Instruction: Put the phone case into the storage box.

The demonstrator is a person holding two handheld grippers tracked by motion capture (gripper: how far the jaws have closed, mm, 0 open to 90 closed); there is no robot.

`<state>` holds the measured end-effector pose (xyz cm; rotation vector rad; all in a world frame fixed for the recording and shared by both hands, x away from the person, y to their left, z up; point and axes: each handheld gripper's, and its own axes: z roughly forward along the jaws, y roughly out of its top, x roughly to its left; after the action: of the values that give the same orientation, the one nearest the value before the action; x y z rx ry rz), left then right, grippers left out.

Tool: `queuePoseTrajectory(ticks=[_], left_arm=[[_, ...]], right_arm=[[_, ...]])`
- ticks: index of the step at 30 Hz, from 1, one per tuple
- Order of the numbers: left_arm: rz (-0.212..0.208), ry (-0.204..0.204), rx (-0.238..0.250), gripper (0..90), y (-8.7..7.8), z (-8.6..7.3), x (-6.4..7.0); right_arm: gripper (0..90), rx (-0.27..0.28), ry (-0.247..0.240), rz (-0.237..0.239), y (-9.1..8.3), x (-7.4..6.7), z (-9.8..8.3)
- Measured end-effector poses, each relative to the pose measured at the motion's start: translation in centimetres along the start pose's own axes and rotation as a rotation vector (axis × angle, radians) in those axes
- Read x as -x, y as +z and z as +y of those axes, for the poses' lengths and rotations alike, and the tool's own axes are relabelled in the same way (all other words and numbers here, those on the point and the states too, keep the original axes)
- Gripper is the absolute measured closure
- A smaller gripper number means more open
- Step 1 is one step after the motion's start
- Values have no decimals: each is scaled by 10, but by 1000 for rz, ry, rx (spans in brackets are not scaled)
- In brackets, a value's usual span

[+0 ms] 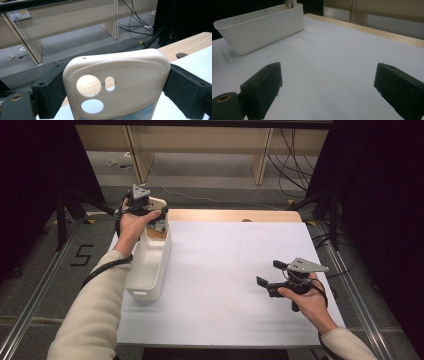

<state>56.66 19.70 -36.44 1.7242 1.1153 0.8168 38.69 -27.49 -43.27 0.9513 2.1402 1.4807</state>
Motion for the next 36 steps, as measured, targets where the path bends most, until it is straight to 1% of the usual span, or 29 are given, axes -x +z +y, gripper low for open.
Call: queuePoseTrajectory(ticks=[36], left_arm=[[2,-4,-33,106,5,-10,-2]], right_arm=[[91,-3,0,1,0,0,0]])
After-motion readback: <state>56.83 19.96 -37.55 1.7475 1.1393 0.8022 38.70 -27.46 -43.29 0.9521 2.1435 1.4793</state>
